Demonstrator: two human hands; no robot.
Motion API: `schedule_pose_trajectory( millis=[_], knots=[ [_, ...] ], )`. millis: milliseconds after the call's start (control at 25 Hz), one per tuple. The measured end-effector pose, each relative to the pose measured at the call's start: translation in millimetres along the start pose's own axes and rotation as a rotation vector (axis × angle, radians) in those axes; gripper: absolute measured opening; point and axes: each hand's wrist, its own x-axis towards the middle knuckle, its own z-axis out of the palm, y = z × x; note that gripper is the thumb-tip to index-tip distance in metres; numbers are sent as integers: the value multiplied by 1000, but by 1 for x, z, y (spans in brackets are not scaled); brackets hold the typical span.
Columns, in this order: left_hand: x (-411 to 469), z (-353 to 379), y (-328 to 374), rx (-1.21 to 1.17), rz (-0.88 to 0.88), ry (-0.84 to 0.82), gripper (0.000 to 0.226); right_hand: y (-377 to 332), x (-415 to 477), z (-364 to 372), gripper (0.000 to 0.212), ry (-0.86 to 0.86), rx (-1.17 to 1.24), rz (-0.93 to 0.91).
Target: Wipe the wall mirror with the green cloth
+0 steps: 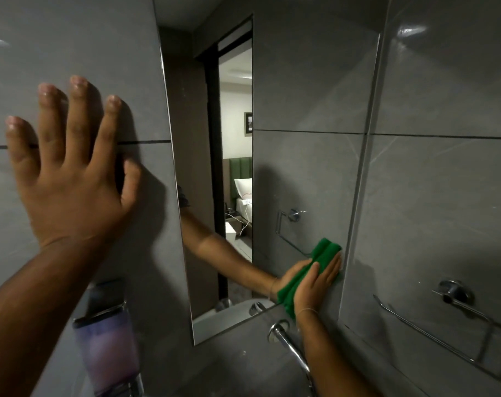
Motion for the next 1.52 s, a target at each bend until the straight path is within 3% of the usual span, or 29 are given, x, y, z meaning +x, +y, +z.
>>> schedule_pose_trajectory(
  millis=[360, 600, 800, 1040, 1240, 1520],
  knots=[
    [-4, -12, 8, -13, -3, 36, 84, 14, 42, -13, 79, 51, -31, 68],
    [-4, -10, 7, 11, 18, 51, 85, -19, 74, -5, 71, 22, -142, -181],
    [-5, -14, 10, -2, 27, 42, 86, -89, 145, 0, 72, -31, -215, -456],
    [-7, -29, 18, -10, 56, 57, 85, -214, 235, 15, 68, -40, -174, -612],
    [-7, -41, 24, 21, 52, 67, 84, -325, 289, 28, 70, -38, -174, -658],
    [-6, -41, 25, 51, 62, 94, 85, -374, 286, 39, 70, -59, -100, -639]
  ],
)
